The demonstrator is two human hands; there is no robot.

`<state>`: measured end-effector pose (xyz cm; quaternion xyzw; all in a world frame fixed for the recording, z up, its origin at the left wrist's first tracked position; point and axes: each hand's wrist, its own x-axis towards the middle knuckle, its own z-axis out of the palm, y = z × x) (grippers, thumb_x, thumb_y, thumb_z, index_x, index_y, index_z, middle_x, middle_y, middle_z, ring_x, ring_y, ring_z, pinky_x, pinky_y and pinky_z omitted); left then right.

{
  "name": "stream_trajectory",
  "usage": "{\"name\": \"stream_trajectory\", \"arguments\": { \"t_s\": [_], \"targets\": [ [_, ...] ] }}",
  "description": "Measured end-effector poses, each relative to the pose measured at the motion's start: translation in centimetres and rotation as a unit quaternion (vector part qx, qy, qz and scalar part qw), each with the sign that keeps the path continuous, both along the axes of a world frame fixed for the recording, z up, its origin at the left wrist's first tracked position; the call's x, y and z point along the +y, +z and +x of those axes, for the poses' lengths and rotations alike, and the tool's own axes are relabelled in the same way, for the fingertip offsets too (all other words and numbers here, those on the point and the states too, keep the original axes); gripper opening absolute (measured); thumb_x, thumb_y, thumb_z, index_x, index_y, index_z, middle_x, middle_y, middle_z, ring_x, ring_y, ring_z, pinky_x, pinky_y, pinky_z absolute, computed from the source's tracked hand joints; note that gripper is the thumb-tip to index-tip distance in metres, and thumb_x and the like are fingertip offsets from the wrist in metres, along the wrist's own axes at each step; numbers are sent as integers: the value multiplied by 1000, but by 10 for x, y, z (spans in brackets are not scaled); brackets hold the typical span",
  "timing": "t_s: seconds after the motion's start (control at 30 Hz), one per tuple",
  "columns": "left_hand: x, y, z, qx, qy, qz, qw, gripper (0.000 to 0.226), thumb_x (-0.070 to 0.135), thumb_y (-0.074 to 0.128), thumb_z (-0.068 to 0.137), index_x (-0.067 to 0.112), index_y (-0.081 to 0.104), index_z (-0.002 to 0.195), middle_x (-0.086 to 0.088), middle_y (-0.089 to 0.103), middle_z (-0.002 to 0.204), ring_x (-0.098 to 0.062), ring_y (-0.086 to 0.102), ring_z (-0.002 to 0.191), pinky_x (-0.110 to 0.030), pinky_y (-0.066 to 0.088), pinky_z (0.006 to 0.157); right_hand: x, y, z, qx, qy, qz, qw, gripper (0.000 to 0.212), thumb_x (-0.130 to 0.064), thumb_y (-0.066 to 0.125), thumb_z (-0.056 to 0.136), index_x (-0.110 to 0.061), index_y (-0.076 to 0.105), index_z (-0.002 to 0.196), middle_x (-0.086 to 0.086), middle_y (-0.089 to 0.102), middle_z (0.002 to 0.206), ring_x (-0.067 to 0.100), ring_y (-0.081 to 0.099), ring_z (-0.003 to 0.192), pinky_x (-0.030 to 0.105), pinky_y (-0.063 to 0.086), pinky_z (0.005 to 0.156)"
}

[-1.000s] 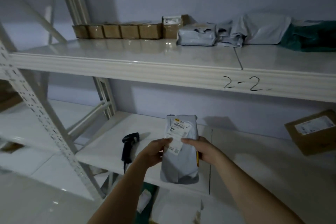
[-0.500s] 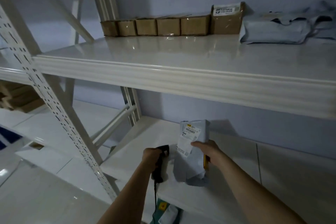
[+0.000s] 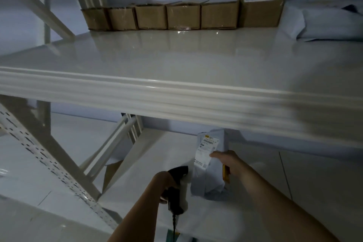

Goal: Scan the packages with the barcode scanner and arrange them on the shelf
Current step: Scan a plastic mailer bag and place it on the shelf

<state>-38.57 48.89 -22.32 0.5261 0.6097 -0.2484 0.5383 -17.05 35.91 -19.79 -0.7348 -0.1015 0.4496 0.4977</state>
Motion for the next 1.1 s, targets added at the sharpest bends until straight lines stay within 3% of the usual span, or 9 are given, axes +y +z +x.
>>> {"name": "stream_trajectory", "arguments": {
  "t_s": [0.1, 0.23, 0.3, 0.37, 0.43, 0.5, 0.57, 0.73, 1.1],
  "targets": [
    [2, 2, 1, -21, -28, 5, 999, 55, 29, 67, 91, 3, 49, 136, -12, 56, 131, -26, 55, 122, -35, 49, 102, -6, 1, -5, -4, -34, 6, 999, 48, -14, 80, 81, 2, 64, 124, 20, 72, 112, 36, 71, 98, 47, 58, 92],
    [7, 15, -2, -106, -25, 25, 994, 51, 22, 65, 93, 1, 46, 135, -17, 52, 137, -33, 55, 124, -44, 49, 101, -14, 5, -22, -19, -81, 17, 996, 51, -13, 79, 82, 1, 62, 128, 20, 70, 116, 37, 69, 102, 50, 56, 95],
    [9, 22, -9, -155, 1, 16, 988, 39, 18, 63, 94, 1, 50, 127, -16, 61, 122, -30, 62, 110, -44, 51, 99, -17, 11, -35, -25, -112, 23, 993, 49, -12, 78, 82, 0, 63, 126, 19, 71, 114, 36, 70, 100, 49, 57, 93],
    [12, 27, -18, -192, -1, 34, 981, 23, 16, 64, 93, 3, 58, 111, -12, 68, 95, -25, 67, 88, -40, 56, 88, -19, 16, -48, -36, -132, 20, 990, 47, -14, 80, 81, -1, 64, 123, 18, 71, 113, 34, 70, 98, 44, 59, 87],
    [16, 31, -28, -233, 8, 58, 971, 16, 13, 65, 90, 1, 61, 100, -11, 65, 79, -24, 63, 69, -35, 54, 67, -21, 18, -61, -59, -152, 14, 987, 46, -17, 82, 79, -3, 66, 120, 14, 72, 109, 30, 70, 93, 34, 58, 73],
    [21, 34, -35, -280, 33, 50, 958, 13, 8, 63, 89, -2, 58, 96, -12, 55, 70, -22, 49, 54, -31, 42, 54, -24, 20, -74, -81, -177, 21, 981, 42, -16, 84, 77, -6, 67, 114, 8, 72, 99, 24, 69, 84, 27, 53, 64],
    [25, 39, -41, -308, 35, 45, 950, 14, 7, 61, 90, -1, 56, 100, -11, 51, 69, -21, 42, 51, -29, 37, 51, -28, 23, -87, -88, -202, 32, 975, 38, -17, 84, 76, -11, 66, 109, 1, 70, 89, 18, 67, 77, 25, 52, 59],
    [17, 60, -54, -372, 32, 40, 927, 7, 3, 62, 84, 1, 57, 88, -10, 52, 65, -20, 50, 50, -28, 39, 51, -40, 28, -113, -69, -209, 56, 974, 41, -17, 84, 77, -9, 67, 114, 10, 74, 107, 29, 71, 94, 41, 59, 87],
    [-12, 132, -36, -421, -59, 142, 894, 21, 23, 67, 84, 12, 65, 101, -1, 49, 52, -14, 40, 40, -24, 36, 44, -64, 62, -116, -150, -120, 62, 979, 32, -20, 80, 82, -10, 70, 111, 8, 74, 103, 26, 72, 93, 41, 59, 90]
  ]
}}
